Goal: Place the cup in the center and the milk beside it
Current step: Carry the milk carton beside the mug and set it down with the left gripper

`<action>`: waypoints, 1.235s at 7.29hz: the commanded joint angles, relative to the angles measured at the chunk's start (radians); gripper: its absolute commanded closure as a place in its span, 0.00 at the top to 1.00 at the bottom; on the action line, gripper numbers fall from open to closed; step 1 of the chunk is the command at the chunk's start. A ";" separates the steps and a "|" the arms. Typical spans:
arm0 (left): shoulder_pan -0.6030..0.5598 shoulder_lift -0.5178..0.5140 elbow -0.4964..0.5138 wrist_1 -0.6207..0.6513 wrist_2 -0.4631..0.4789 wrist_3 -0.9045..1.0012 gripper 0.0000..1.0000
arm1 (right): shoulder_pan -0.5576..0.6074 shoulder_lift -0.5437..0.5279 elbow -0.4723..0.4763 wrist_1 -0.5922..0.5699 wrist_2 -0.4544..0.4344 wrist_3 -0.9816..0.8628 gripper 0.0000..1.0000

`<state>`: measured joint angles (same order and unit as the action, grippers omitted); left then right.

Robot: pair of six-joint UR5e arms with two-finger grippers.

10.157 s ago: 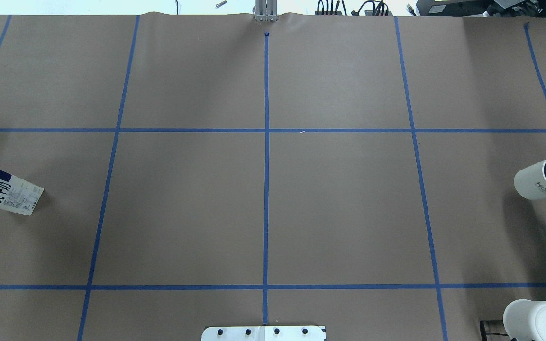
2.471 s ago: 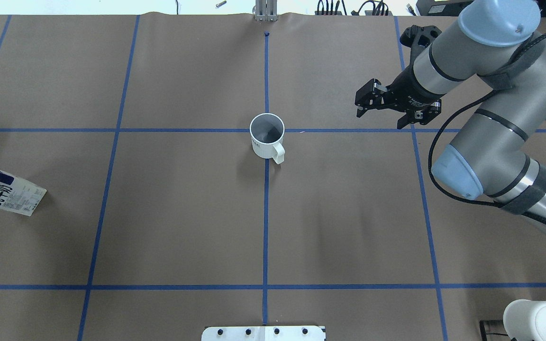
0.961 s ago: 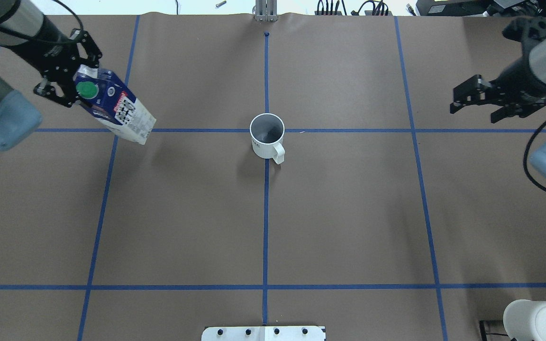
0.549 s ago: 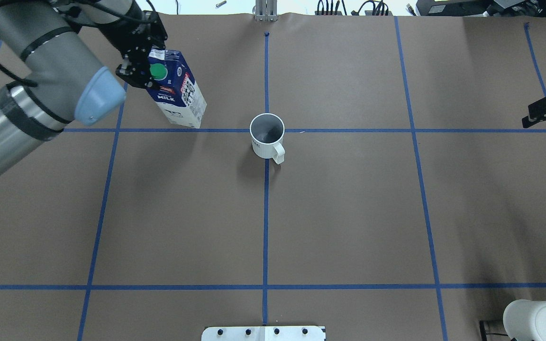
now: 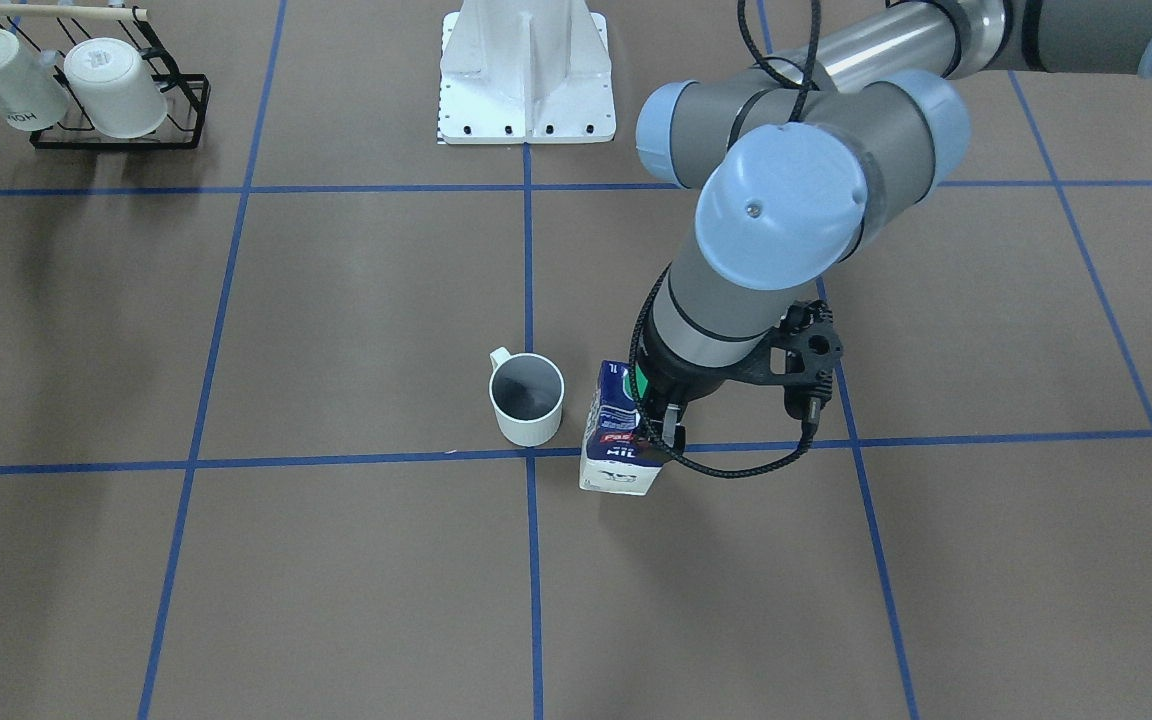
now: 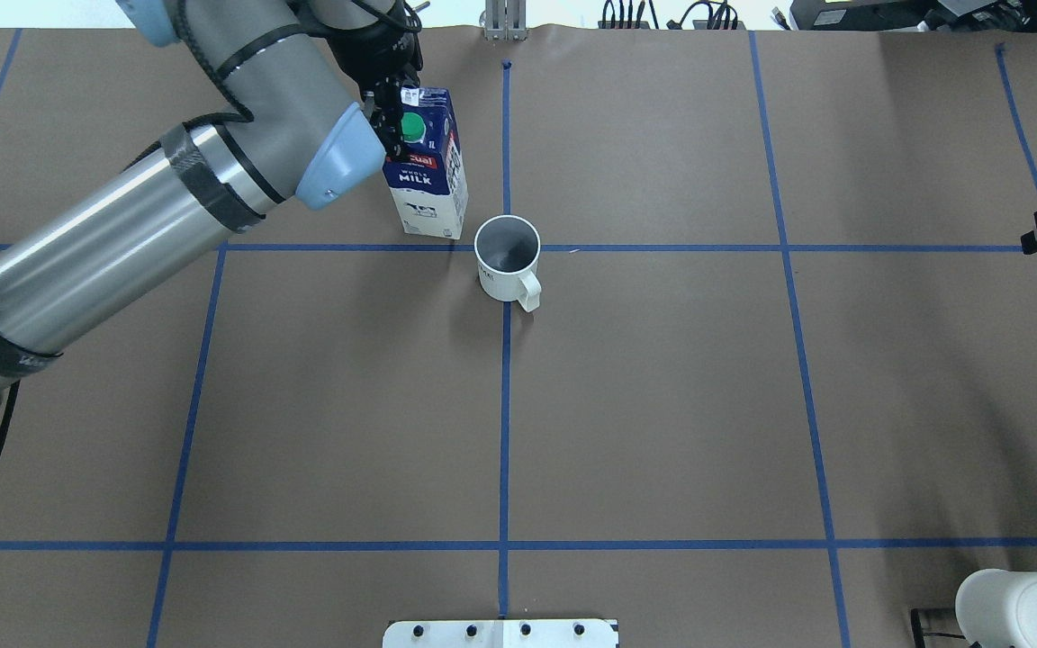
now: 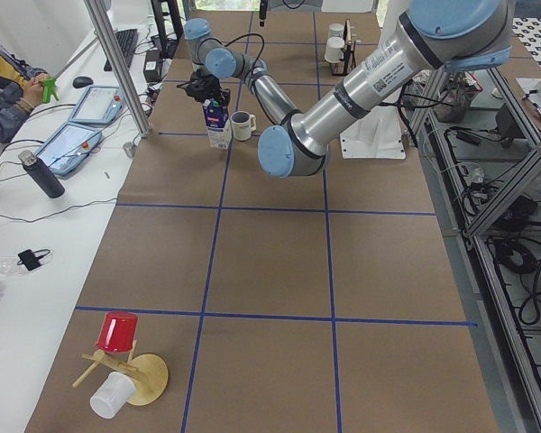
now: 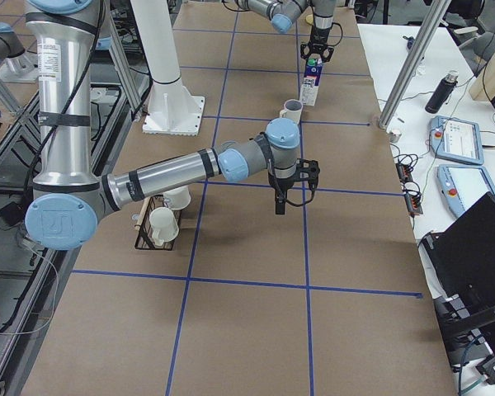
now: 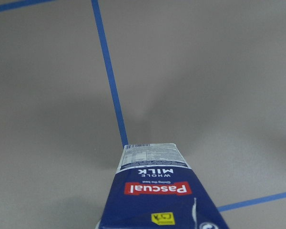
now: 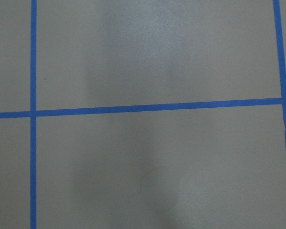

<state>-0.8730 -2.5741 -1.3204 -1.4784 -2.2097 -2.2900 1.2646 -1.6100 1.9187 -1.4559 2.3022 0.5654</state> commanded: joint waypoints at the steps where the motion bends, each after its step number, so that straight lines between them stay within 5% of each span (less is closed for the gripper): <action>1: 0.040 0.014 0.012 0.000 0.031 -0.009 0.50 | 0.001 -0.001 -0.003 0.000 0.000 -0.001 1.00; 3: 0.040 0.060 -0.054 0.004 0.030 -0.013 0.54 | 0.001 -0.001 -0.003 -0.001 -0.001 0.001 1.00; 6: 0.040 0.074 -0.091 0.003 0.024 -0.005 0.97 | -0.001 0.002 -0.003 -0.001 -0.003 0.001 1.00; 9: 0.037 0.097 -0.169 0.009 0.022 -0.003 0.97 | -0.001 0.008 -0.006 -0.003 -0.003 0.005 1.00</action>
<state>-0.8336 -2.4823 -1.4537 -1.4738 -2.1858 -2.2931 1.2641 -1.6045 1.9144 -1.4586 2.2995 0.5701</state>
